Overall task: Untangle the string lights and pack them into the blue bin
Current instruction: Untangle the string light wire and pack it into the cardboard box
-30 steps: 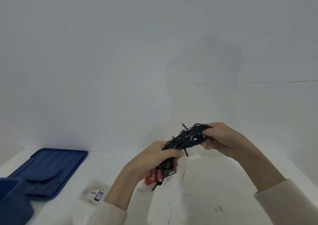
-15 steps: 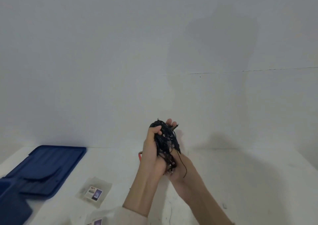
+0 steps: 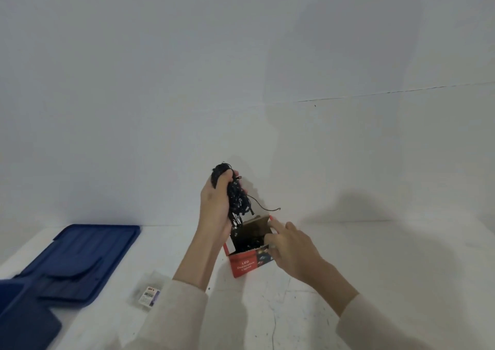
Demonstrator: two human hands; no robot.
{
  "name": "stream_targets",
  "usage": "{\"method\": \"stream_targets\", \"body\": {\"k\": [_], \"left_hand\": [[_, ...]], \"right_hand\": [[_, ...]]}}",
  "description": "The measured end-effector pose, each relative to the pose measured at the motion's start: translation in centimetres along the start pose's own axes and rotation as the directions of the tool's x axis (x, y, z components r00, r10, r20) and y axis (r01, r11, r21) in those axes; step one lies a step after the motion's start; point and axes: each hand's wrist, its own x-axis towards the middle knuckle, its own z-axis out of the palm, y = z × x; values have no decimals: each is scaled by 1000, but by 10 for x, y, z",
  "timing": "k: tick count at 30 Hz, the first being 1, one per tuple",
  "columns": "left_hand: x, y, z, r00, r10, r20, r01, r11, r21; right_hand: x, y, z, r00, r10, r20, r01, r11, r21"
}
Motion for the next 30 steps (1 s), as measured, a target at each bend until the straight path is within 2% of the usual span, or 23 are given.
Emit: {"method": "stream_targets", "body": {"k": [5, 7, 9, 11, 12, 14, 16, 19, 22, 25, 28, 30], "left_hand": [[0, -33, -4, 992, -83, 94, 58, 968, 243], [-9, -51, -8, 971, -168, 171, 105, 940, 325], [-19, -65, -13, 937, -221, 270, 92, 902, 421], [-25, -75, -17, 898, -236, 372, 0, 844, 536], [-26, -78, -19, 880, -211, 425, -113, 776, 620], [-24, -82, -23, 828, -149, 540, -389, 540, 746], [-21, -83, -26, 772, -144, 619, -544, 355, 760], [-16, -81, -27, 715, -184, 675, -640, 216, 737], [-13, -79, -27, 692, -210, 691, -669, 174, 723], [-12, -76, -24, 668, -261, 697, -687, 144, 712], [-11, -78, -20, 632, -374, 679, -725, 24, 689], [-12, -81, -14, 599, -443, 666, -763, -63, 644]], "right_hand": [[-8, 13, 6, 1000, -15, 4, 15, 996, 89], [-15, 18, 7, 1000, -13, 17, 11, 993, 118], [-22, 21, 7, 999, -32, 1, 31, 986, 162], [-27, 24, 5, 999, -47, -7, 48, 982, 185], [-28, 25, 3, 999, -44, -7, 45, 979, 197], [-30, 27, 1, 1000, -30, 4, 29, 976, 215], [-31, 28, 0, 999, -32, 25, 25, 973, 231], [-35, 29, -4, 997, -36, 65, 18, 966, 259], [-38, 29, -13, 991, -19, 135, -24, 952, 307], [-36, 30, -18, 992, 17, 123, -65, 914, 400], [-35, 30, -21, 990, 84, 111, -124, 895, 428], [-37, 28, -24, 989, 105, 105, -138, 913, 383]]}}
